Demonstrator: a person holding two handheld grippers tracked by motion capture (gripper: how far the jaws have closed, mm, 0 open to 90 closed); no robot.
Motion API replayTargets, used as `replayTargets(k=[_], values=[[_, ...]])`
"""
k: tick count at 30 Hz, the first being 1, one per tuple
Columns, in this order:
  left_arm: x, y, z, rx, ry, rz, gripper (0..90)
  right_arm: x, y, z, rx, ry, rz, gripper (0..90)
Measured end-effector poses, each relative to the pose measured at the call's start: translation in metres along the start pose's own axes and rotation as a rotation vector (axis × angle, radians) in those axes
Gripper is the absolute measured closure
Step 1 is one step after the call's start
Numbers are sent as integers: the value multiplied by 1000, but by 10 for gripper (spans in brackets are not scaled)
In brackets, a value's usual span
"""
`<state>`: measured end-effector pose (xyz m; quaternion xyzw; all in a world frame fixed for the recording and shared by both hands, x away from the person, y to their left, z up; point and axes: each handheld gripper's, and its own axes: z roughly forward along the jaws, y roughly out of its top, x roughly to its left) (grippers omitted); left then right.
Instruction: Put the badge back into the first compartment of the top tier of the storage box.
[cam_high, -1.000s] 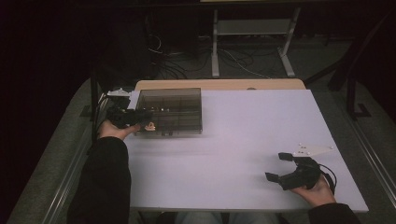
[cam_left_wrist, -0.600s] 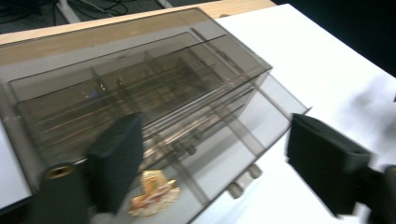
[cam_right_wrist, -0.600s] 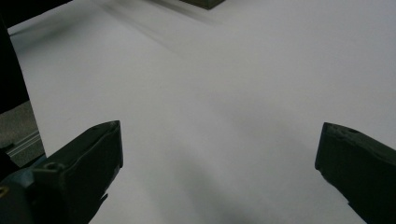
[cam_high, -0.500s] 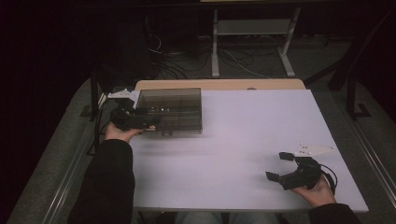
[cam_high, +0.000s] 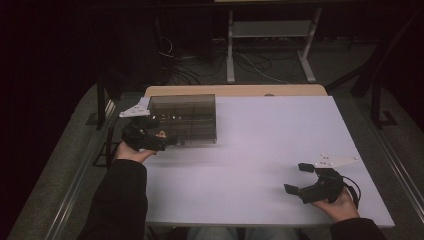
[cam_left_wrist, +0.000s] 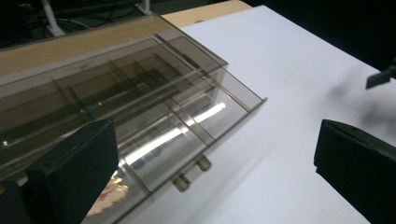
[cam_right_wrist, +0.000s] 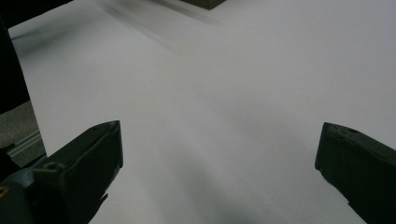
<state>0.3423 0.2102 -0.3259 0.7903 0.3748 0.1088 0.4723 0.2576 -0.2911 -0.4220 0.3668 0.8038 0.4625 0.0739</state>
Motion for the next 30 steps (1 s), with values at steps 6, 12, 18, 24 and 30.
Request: replayTargets(k=[6,12,18,24,30], values=[[-6,-9,0,-9,-13,8,0,0,0,0,-1,0,2,3],[-14,-16,-2,-22,-19,13,0,0,0,0,-2,0,1,2],[-23,-25,-3,-59,-10,30,0,0,0,0,2,1,2,3],[-30,-36,-2,-64,-24,30,0,0,0,0,-2,-1,3,2],[-36,-48,3,-65,-45,21,0,0,0,0,1,0,1,3]])
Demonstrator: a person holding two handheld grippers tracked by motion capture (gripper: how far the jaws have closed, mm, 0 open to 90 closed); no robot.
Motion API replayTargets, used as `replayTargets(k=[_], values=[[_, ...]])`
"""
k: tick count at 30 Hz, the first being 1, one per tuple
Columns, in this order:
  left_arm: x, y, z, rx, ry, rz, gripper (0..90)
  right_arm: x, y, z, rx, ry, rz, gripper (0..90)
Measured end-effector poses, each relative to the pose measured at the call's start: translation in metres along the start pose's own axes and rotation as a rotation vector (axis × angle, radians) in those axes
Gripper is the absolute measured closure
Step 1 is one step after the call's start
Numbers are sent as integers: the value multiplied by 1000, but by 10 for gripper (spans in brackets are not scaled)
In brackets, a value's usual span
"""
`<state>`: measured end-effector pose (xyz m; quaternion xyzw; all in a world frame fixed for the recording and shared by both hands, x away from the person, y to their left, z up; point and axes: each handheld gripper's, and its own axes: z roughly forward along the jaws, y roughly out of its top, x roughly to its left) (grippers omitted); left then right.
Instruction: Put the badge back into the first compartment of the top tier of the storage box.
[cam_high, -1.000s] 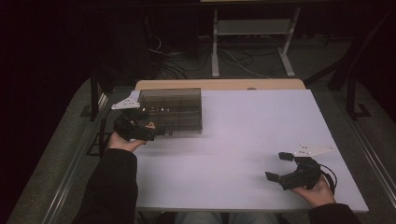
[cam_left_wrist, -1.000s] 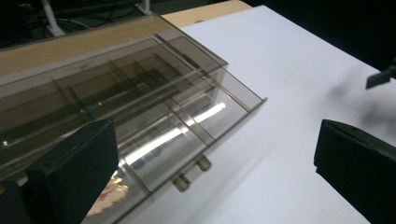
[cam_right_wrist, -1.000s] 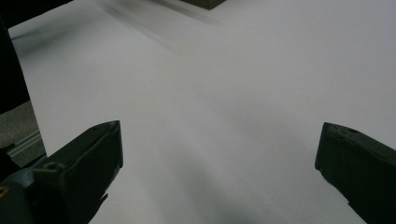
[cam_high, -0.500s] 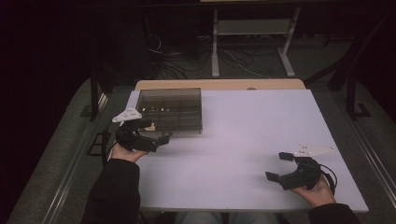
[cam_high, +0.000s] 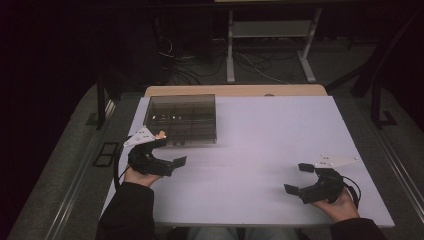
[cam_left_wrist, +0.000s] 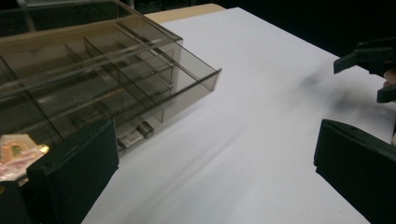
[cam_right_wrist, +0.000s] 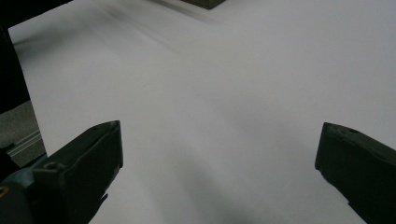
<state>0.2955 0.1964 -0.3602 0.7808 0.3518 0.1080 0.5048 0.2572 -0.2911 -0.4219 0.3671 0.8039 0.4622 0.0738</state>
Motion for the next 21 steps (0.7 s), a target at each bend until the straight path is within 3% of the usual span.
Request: replayTargets(k=[6,21], values=[[-4,-11,3,-7,-23,-14,0,0,0,0,0,0,2,3],[-19,-30,16,16,-63,4,0,1,0,0,-2,1,1,3]])
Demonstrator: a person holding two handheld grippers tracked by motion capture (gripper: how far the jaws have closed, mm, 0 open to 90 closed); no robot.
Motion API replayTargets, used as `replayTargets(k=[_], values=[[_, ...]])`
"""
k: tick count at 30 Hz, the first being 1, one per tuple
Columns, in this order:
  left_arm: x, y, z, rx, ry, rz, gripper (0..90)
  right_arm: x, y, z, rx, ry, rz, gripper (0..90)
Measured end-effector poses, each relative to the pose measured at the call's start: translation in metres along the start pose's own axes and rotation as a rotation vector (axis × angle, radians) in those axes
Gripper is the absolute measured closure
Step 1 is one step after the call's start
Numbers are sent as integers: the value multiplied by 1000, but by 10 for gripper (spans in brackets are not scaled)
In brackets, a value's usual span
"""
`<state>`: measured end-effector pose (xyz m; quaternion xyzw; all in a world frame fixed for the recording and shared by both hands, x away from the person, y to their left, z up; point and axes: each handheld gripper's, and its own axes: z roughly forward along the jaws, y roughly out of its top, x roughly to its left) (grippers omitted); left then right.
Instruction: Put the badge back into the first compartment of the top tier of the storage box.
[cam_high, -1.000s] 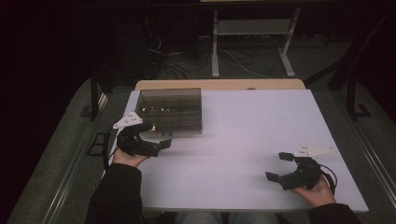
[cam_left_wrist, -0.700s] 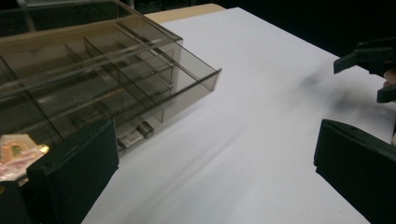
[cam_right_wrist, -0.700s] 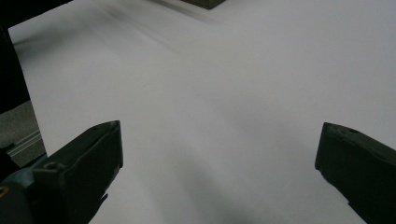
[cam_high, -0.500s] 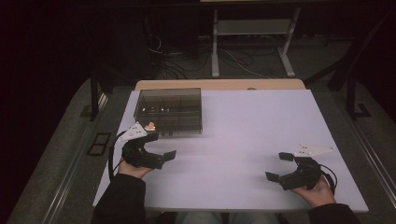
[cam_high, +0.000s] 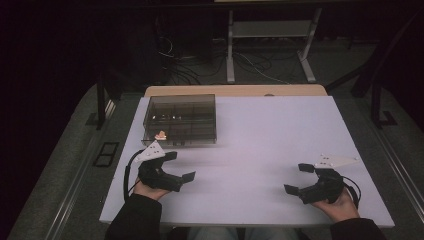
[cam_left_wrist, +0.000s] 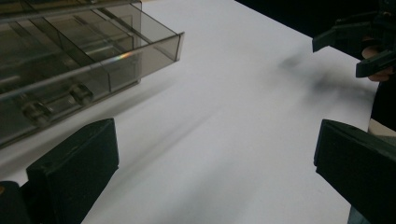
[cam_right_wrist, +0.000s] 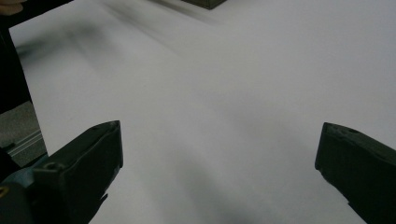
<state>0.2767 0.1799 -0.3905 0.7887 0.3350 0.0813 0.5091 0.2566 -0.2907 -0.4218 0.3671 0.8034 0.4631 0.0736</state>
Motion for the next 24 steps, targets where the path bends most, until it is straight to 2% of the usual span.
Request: replayTargets(k=[6,15,24], values=[[-2,-12,6,9,-11,-7,0,0,0,0,1,0,0,3],[-6,-23,14,20,-40,18,0,0,0,0,-4,0,4,3],[-5,-31,19,40,-57,23,0,-2,0,-2,-14,-2,7,3]])
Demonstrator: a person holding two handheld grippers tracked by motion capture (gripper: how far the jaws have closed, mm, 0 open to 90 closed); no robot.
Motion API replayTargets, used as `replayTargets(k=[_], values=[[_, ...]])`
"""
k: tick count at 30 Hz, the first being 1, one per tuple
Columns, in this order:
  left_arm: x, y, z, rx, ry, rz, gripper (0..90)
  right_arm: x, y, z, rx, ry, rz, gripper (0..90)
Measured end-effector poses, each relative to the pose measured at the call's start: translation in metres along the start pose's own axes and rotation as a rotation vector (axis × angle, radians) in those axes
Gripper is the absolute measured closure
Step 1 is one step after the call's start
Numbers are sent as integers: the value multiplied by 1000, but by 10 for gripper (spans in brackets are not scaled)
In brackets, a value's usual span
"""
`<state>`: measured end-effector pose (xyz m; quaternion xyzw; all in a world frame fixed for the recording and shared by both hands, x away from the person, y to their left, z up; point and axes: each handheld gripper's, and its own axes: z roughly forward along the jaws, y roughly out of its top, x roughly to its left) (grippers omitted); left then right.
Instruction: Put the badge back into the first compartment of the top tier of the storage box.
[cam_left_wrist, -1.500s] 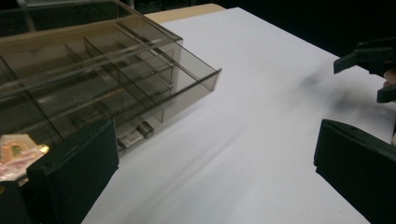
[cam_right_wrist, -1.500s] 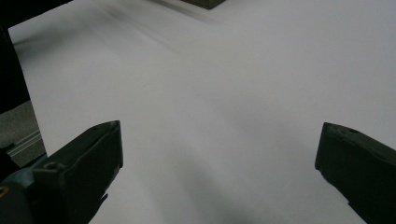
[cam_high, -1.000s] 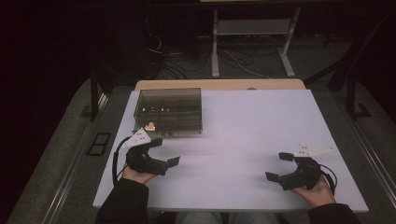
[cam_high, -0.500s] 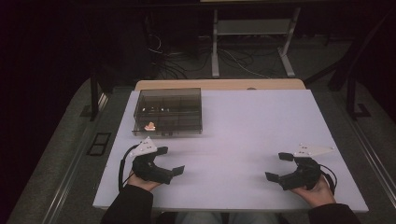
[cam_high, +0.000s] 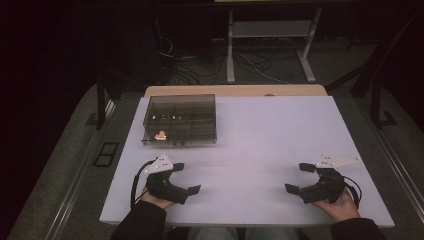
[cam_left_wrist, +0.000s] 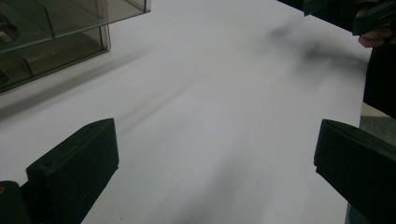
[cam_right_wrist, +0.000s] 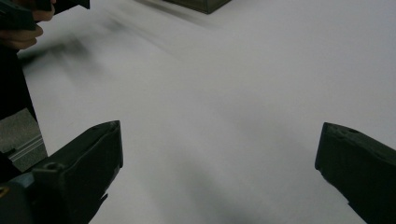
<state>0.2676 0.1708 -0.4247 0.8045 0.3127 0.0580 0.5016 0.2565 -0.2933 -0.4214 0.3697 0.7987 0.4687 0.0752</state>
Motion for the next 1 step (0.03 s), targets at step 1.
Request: replayTargets(k=[1], values=[[1,0,0,4,-1,0,0,0,0,0,-2,0,-1,3]])
